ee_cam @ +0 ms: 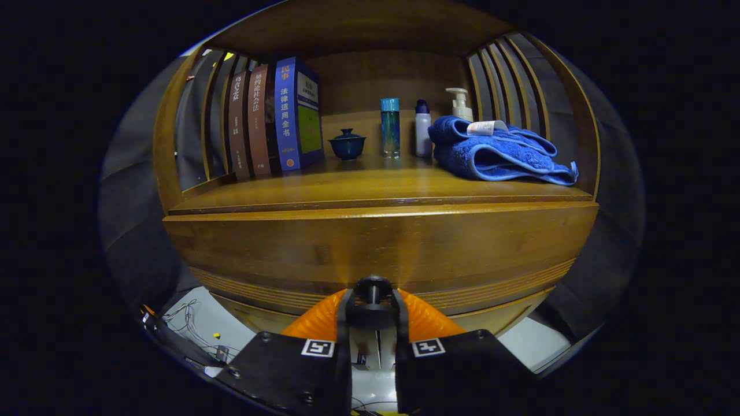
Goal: Pull open the drawer, take out the items inside it, and place them on the countertop above the cabinet.
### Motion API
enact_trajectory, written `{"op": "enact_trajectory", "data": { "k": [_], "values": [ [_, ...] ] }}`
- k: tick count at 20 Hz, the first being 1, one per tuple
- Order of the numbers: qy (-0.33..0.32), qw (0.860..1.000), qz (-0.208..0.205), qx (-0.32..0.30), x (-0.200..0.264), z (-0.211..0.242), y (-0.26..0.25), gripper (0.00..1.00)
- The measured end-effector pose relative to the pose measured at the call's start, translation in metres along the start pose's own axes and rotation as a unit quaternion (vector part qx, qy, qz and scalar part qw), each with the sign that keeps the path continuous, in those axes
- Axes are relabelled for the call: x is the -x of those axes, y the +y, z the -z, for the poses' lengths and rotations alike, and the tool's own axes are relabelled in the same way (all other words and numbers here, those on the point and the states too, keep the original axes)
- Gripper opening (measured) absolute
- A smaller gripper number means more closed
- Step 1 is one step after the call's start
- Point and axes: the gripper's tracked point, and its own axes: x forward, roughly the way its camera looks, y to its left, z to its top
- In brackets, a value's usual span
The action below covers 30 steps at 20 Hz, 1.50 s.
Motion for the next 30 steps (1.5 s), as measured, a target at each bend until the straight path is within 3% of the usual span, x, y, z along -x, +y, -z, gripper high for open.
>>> {"op": "enact_trajectory", "data": {
  "k": [5,20,30],
  "values": [
    [0.020,1.000,-0.001,0.002,0.015,0.007,0.001,0.34],
    [0.095,0.995,-0.042,0.000,0.148,0.067,0.011,0.33],
    [0.134,0.990,-0.042,0.000,0.189,0.098,0.005,0.33]
  ]
}}
